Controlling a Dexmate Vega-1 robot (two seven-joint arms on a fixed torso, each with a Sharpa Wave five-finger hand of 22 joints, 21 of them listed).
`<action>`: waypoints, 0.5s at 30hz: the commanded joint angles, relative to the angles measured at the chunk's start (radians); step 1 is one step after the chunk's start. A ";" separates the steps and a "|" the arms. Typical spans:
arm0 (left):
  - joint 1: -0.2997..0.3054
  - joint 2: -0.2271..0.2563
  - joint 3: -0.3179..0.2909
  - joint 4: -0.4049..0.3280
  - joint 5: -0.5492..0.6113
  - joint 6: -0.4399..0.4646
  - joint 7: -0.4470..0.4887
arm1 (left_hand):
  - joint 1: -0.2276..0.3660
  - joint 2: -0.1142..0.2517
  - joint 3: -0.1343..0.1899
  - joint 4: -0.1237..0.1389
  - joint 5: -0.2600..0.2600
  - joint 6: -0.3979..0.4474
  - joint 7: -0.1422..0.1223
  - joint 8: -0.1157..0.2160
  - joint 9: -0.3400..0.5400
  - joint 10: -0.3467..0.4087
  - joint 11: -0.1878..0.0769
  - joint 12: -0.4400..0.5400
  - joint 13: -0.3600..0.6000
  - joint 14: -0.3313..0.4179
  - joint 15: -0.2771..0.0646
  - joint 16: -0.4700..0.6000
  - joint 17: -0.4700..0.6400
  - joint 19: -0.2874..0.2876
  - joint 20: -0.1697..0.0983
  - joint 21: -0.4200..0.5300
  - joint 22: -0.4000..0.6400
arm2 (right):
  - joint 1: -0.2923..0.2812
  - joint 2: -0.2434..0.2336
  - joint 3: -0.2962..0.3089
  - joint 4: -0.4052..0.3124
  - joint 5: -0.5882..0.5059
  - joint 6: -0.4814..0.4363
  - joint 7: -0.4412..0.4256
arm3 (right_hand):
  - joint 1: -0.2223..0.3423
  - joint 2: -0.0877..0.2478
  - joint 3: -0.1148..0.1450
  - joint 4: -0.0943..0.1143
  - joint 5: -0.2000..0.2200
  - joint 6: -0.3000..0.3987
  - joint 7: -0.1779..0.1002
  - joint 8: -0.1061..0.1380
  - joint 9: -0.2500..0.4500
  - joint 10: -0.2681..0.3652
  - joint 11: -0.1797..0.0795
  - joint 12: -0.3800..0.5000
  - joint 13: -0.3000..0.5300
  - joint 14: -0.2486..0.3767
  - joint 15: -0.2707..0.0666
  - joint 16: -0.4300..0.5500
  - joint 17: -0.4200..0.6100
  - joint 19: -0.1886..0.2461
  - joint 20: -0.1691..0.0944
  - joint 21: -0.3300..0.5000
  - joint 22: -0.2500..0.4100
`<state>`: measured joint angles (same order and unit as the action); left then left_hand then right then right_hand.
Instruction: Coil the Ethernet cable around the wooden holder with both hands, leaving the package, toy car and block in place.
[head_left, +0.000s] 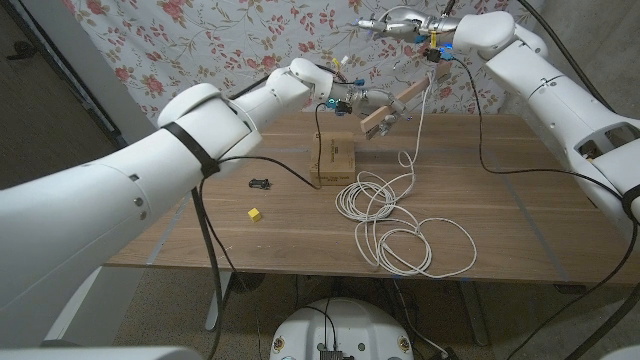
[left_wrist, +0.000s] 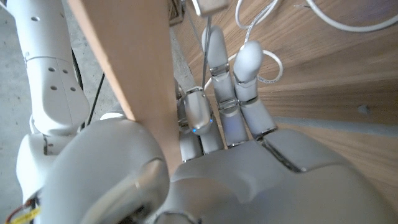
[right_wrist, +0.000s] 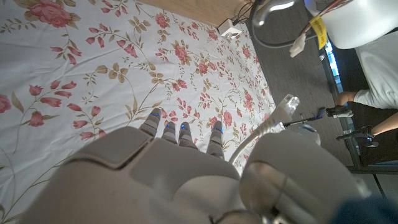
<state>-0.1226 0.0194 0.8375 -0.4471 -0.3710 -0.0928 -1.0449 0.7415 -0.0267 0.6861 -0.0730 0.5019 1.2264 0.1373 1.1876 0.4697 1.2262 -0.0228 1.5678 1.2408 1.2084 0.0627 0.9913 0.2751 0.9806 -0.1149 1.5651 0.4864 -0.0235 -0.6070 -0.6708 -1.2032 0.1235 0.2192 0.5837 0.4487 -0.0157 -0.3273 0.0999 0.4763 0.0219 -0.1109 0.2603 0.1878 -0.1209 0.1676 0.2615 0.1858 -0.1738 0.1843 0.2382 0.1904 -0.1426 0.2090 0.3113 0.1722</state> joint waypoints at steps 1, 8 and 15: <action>0.262 0.258 -0.137 -0.652 -0.148 0.447 0.260 | 0.117 0.134 -0.002 -0.003 -0.008 -0.005 0.003 0.007 0.014 -0.001 -0.031 0.001 -0.001 0.219 -0.201 0.563 0.538 0.049 -0.049 -0.001 -0.003 | 0.042 0.029 -0.065 -0.022 -0.051 -0.041 0.087 | -0.001 -0.017 -0.008 -0.002 0.001 -0.042 0.009 -0.025 0.004 -0.035 0.003 -0.020 0.004 -0.080 -0.001 -0.014 0.003 -0.010 0.004 -0.017 0.003; 0.317 0.314 -0.155 -0.752 -0.233 0.603 0.375 | 0.117 0.140 0.003 -0.006 -0.013 -0.010 0.005 0.011 0.019 0.001 -0.029 0.001 -0.001 0.217 -0.201 0.561 0.536 0.055 -0.049 0.005 0.008 | 0.050 0.040 -0.096 -0.043 -0.072 -0.066 0.128 | -0.007 -0.021 -0.009 0.001 0.002 -0.015 0.013 -0.020 0.005 -0.028 -0.002 -0.023 0.005 -0.073 -0.006 -0.014 0.004 -0.016 0.004 -0.028 0.004; 0.362 0.336 -0.181 -0.785 -0.312 0.666 0.449 | 0.117 0.146 0.010 -0.009 -0.015 -0.018 0.006 0.018 0.028 0.002 -0.036 0.001 -0.001 0.223 -0.205 0.570 0.546 0.061 -0.049 0.006 0.021 | 0.056 0.043 -0.120 -0.070 -0.105 -0.098 0.149 | -0.018 -0.020 -0.009 0.008 0.004 0.021 0.021 -0.014 0.005 0.000 -0.011 -0.018 0.005 -0.049 -0.018 -0.007 0.006 -0.002 0.001 -0.032 0.005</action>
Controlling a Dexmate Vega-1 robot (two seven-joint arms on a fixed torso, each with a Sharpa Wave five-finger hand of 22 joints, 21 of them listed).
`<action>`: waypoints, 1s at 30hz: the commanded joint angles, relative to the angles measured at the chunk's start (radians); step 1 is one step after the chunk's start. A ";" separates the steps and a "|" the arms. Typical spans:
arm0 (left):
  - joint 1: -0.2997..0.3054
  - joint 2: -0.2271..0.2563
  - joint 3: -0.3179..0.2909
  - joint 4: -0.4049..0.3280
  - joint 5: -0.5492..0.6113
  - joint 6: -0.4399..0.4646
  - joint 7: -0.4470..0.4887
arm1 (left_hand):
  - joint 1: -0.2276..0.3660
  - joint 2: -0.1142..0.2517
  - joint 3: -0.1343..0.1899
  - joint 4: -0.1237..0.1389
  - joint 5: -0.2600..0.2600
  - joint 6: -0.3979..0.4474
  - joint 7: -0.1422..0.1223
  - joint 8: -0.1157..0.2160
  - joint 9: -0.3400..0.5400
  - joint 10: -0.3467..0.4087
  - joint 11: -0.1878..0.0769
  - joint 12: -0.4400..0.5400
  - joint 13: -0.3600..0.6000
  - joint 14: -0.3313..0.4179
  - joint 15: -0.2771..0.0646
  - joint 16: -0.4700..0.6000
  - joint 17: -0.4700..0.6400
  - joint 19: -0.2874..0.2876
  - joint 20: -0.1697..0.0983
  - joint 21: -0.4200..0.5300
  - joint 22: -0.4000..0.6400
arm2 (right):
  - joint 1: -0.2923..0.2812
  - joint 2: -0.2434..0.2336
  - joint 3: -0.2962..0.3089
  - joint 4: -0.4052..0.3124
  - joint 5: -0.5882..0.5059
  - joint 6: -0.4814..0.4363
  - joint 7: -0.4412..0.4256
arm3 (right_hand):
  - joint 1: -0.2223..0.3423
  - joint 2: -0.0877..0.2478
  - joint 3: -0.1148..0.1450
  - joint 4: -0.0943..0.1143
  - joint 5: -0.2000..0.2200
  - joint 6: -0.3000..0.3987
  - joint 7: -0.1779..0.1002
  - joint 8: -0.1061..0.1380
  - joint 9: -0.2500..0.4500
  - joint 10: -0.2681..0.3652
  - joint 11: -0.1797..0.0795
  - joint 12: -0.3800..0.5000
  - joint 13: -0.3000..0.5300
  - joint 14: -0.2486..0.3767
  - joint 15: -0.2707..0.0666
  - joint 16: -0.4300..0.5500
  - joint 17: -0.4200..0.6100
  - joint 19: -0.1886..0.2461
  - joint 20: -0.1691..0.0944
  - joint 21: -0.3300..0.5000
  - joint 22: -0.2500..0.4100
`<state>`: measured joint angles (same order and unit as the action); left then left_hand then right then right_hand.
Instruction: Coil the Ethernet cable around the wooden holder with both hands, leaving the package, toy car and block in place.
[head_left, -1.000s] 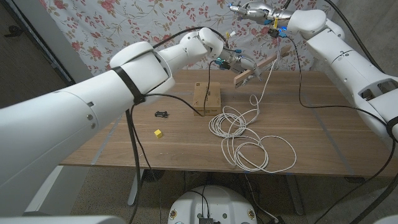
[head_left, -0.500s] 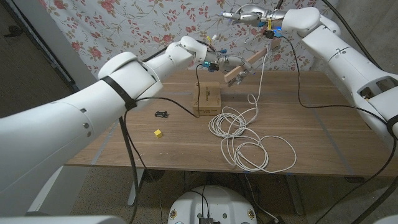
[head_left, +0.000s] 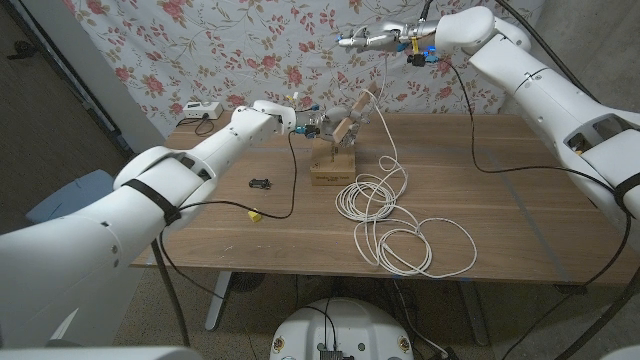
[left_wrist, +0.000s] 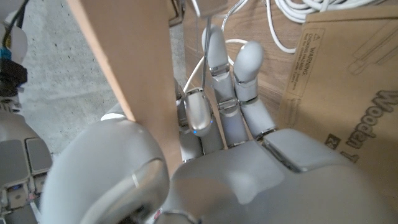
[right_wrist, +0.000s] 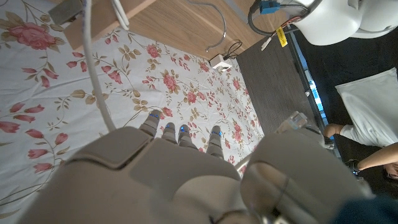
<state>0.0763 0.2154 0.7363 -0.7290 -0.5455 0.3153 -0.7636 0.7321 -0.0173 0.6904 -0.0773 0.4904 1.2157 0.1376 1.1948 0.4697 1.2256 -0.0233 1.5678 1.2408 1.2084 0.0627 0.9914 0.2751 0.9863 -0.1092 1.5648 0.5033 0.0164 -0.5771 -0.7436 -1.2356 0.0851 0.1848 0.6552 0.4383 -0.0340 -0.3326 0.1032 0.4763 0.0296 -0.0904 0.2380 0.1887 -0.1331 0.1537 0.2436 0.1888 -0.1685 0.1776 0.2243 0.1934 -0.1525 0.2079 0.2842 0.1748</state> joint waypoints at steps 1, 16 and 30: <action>0.171 0.142 -0.084 -0.509 -0.149 0.270 0.183 | 0.126 0.137 0.007 -0.005 -0.004 -0.011 0.003 0.014 0.034 0.002 -0.034 0.001 -0.001 0.220 -0.204 0.569 0.546 0.058 -0.055 0.003 -0.002 | 0.015 0.014 -0.048 -0.041 -0.067 -0.066 0.080 | -0.011 -0.001 -0.004 0.006 0.004 0.019 0.004 0.009 0.005 0.018 -0.004 0.000 0.002 -0.050 -0.017 0.008 0.004 0.014 0.001 -0.005 0.003; 0.352 0.185 -0.258 -0.830 -0.341 0.593 0.827 | 0.101 0.152 0.007 0.006 -0.040 -0.060 -0.004 0.018 0.060 -0.021 -0.055 -0.001 -0.003 0.212 -0.215 0.536 0.506 0.063 -0.065 -0.010 -0.034 | 0.006 0.033 -0.049 -0.036 -0.058 -0.055 0.087 | -0.026 0.010 -0.001 0.017 0.006 0.034 0.007 0.002 0.005 0.025 -0.034 -0.007 0.004 -0.031 -0.039 0.011 0.007 0.063 -0.002 0.001 0.005; 0.389 0.193 -0.301 -0.923 -0.430 0.691 1.100 | 0.057 0.154 -0.021 0.020 -0.187 -0.205 -0.012 0.002 0.100 -0.137 -0.067 -0.017 -0.006 0.181 -0.255 0.430 0.360 0.026 -0.061 -0.027 -0.131 | 0.008 0.062 -0.050 -0.001 -0.046 -0.024 0.078 | -0.028 0.016 0.002 0.020 0.008 0.034 0.013 -0.004 0.006 0.027 -0.037 -0.010 0.004 -0.025 -0.042 0.011 0.008 0.081 -0.001 0.001 0.005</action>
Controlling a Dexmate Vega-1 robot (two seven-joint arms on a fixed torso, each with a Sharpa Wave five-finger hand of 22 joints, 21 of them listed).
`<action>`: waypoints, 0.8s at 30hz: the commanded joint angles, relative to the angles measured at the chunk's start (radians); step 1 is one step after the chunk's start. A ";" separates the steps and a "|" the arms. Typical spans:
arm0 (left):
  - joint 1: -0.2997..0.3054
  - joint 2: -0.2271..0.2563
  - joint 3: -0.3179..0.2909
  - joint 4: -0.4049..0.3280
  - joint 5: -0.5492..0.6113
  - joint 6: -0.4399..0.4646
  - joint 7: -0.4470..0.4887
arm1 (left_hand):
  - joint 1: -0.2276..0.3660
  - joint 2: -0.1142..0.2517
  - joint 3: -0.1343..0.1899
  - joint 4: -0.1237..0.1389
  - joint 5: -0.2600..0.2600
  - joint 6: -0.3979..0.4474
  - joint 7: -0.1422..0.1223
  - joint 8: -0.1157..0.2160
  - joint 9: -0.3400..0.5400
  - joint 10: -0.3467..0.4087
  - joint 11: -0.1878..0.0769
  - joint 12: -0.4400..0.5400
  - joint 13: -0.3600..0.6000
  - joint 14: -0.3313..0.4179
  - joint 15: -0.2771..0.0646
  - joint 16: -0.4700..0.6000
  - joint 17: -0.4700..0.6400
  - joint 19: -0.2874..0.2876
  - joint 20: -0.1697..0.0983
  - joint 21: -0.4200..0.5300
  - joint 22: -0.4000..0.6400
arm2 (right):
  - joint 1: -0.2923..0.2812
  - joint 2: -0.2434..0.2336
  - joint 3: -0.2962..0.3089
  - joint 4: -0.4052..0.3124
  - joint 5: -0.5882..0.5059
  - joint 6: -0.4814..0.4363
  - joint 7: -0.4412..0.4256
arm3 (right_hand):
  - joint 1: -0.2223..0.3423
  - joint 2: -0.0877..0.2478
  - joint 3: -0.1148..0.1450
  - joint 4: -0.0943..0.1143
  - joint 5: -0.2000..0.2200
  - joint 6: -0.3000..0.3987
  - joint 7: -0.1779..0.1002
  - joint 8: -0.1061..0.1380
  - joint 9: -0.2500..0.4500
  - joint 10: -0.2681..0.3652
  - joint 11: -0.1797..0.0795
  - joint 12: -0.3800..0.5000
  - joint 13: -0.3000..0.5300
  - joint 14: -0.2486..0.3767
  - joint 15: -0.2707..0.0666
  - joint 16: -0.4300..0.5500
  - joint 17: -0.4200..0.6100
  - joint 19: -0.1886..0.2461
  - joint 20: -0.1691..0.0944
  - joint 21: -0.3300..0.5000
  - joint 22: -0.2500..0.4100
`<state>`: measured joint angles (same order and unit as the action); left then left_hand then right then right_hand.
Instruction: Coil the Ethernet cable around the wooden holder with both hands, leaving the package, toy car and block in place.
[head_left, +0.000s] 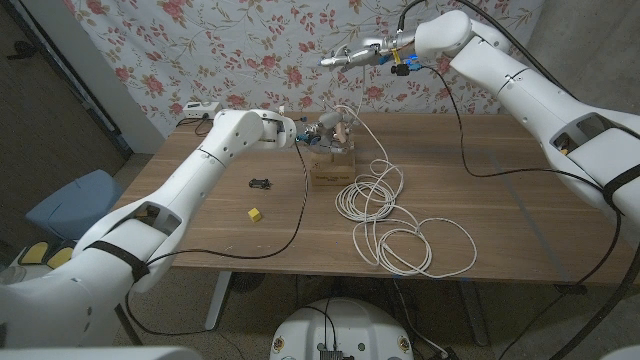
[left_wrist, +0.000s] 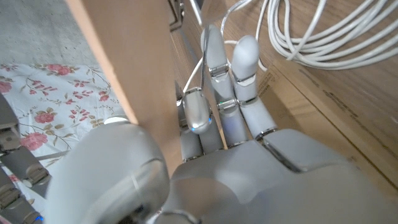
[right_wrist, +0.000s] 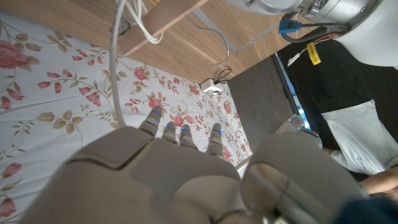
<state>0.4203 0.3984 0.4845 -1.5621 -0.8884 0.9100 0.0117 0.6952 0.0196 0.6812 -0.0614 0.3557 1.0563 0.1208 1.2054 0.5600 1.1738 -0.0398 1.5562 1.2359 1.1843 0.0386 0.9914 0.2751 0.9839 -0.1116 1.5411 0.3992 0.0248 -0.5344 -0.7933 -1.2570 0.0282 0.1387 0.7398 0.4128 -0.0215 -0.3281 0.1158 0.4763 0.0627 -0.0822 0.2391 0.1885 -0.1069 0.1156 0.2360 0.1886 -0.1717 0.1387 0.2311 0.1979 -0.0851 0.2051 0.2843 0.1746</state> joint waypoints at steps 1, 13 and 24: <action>0.045 0.013 -0.048 -0.087 -0.093 0.096 0.323 | 0.088 0.122 -0.011 0.006 -0.083 -0.076 0.009 -0.017 0.009 -0.106 -0.046 -0.039 -0.040 0.187 -0.232 0.382 0.309 0.017 -0.061 -0.006 -0.045 | -0.002 0.019 -0.001 0.019 0.011 0.021 -0.009 | -0.002 0.004 -0.003 0.007 0.008 0.001 0.005 -0.005 0.006 0.001 0.000 -0.003 0.005 -0.020 -0.003 0.005 0.004 0.014 0.001 0.001 0.005; 0.014 0.092 0.021 -0.117 -0.064 0.064 0.274 | -0.002 0.030 0.057 -0.054 -0.177 -0.509 0.020 -0.293 -0.143 -0.428 0.020 -0.553 -0.681 -0.170 -0.131 -0.228 -0.094 -0.230 0.094 -0.210 -0.233 | 0.011 0.032 -0.003 0.027 0.023 -0.024 -0.001 | 0.003 0.003 -0.003 0.004 0.011 -0.074 0.016 -0.045 0.007 -0.043 0.034 -0.029 0.007 -0.031 0.017 -0.007 0.007 0.018 0.007 -0.018 0.005; -0.075 0.174 0.146 -0.169 0.062 0.061 0.163 | 0.080 -0.107 -0.116 -0.087 -0.175 -0.879 0.032 -0.651 -0.352 -0.949 0.132 -0.891 -0.951 -0.846 0.074 -0.584 -0.065 -0.840 0.317 -0.535 -0.224 | 0.027 0.047 -0.017 0.056 0.032 -0.048 0.018 | 0.020 -0.027 -0.008 -0.011 0.018 -0.181 0.121 -0.059 0.009 -0.075 0.088 -0.038 0.009 -0.038 0.040 -0.016 0.009 0.022 0.007 -0.040 0.006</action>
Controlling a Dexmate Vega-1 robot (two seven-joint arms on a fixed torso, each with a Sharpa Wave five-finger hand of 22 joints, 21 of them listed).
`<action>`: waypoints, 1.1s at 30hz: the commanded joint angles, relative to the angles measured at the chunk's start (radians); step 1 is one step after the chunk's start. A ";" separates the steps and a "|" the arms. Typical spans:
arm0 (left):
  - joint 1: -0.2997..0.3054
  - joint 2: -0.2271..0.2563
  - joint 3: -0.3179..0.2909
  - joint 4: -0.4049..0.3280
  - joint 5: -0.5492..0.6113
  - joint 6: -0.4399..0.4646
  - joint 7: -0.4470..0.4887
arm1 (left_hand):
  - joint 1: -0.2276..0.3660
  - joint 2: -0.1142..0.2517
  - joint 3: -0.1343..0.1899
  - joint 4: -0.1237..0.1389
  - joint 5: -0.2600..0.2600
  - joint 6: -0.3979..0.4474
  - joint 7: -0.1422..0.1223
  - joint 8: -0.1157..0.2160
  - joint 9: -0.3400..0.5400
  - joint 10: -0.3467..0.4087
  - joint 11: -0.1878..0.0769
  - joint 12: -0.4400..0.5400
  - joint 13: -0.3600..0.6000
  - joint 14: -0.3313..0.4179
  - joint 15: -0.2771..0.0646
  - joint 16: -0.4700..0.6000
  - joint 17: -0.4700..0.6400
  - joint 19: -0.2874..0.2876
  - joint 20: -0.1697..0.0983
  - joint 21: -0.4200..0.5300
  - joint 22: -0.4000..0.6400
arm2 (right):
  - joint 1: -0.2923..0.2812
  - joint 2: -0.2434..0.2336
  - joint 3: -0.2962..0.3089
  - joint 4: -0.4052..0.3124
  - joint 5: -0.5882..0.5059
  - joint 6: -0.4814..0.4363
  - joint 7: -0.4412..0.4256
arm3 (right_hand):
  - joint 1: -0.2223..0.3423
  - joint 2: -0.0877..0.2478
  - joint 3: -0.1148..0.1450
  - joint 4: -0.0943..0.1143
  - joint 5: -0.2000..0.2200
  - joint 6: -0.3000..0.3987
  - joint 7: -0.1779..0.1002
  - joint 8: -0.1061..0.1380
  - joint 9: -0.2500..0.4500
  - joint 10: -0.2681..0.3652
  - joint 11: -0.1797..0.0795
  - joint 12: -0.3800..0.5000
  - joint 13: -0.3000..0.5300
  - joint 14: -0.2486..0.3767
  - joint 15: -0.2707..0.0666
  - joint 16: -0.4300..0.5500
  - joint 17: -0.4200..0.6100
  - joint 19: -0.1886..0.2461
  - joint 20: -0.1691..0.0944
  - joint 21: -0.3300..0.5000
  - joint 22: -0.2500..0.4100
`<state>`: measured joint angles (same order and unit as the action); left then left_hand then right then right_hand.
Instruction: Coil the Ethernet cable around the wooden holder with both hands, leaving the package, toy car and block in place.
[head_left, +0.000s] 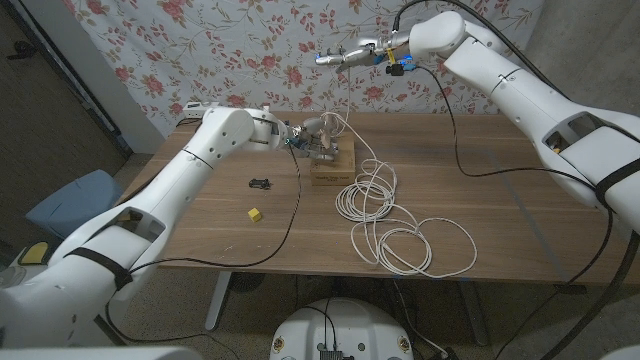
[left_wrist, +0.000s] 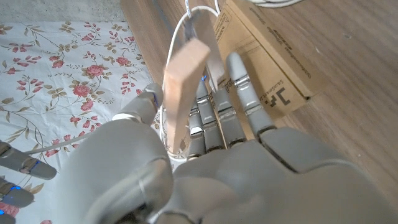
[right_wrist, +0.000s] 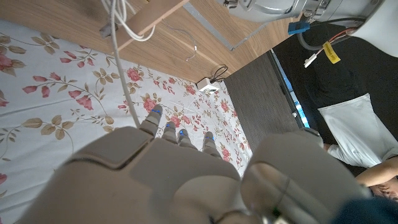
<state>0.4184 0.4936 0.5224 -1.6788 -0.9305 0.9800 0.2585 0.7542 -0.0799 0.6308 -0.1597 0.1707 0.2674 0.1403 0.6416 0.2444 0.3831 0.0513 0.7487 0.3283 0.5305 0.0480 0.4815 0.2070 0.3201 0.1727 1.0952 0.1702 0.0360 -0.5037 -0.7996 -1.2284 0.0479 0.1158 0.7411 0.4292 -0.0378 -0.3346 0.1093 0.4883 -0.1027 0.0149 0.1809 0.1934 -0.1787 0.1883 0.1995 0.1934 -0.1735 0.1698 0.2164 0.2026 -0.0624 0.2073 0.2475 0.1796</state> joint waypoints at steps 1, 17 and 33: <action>-0.081 0.084 0.121 -0.059 0.119 -0.009 -0.092 | 0.030 -0.006 -0.103 0.014 0.017 -0.133 0.015 -0.136 -0.048 -0.238 0.074 -0.128 -0.063 -0.287 0.100 -0.116 -0.001 -0.253 0.037 -0.138 0.006 | 0.018 0.019 -0.011 0.033 0.015 -0.024 0.019 | 0.005 -0.013 -0.002 -0.005 0.007 -0.017 0.032 0.001 0.005 -0.002 0.019 0.000 0.004 -0.037 0.009 -0.001 0.004 0.000 0.005 -0.004 0.001; -0.121 0.157 0.222 -0.219 0.328 -0.033 -0.134 | 0.019 0.087 -0.459 0.084 0.126 -0.681 0.027 -0.455 -0.051 -0.841 0.168 -0.506 -0.070 -0.987 0.169 -0.291 0.008 -0.840 0.038 -0.549 0.033 | 0.105 0.142 0.005 0.352 0.176 0.028 0.205 | -0.006 -0.023 -0.004 0.000 0.017 -0.003 0.007 0.018 0.004 0.014 0.008 0.009 0.004 -0.022 0.007 0.003 0.008 0.023 0.003 -0.014 0.002; -0.052 0.190 0.250 -0.343 0.577 -0.145 -0.042 | 0.006 0.094 -0.547 0.109 0.181 -0.871 -0.013 -0.456 -0.054 -1.028 0.166 -0.545 -0.076 -1.192 0.169 -0.302 -0.011 -0.976 0.038 -0.650 0.033 | 0.185 0.337 0.157 0.869 0.409 0.079 0.317 | -0.020 -0.024 -0.001 0.007 0.023 -0.061 -0.010 0.005 0.003 0.041 -0.002 0.012 0.004 0.007 -0.015 0.007 0.006 0.074 -0.001 -0.008 0.003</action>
<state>0.3096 0.6562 0.7552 -1.9377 -0.5241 0.9327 0.1531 0.7622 0.0073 0.0903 -0.0510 0.3452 -0.1665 0.1197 0.1808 0.1906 -0.1691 0.2144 0.2033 0.2506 -0.1695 0.2145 0.1808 0.1951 -0.1702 0.2106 0.4472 0.2026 0.1913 -0.2609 -0.7403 -0.7018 0.3116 0.2065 1.0104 0.4154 -0.0664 -0.3323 0.1116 0.5072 -0.1576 0.0090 0.1848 0.1932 -0.1372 0.1889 0.2081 0.1932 -0.1626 0.1586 0.2234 0.2072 0.0035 0.2022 0.2359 0.1794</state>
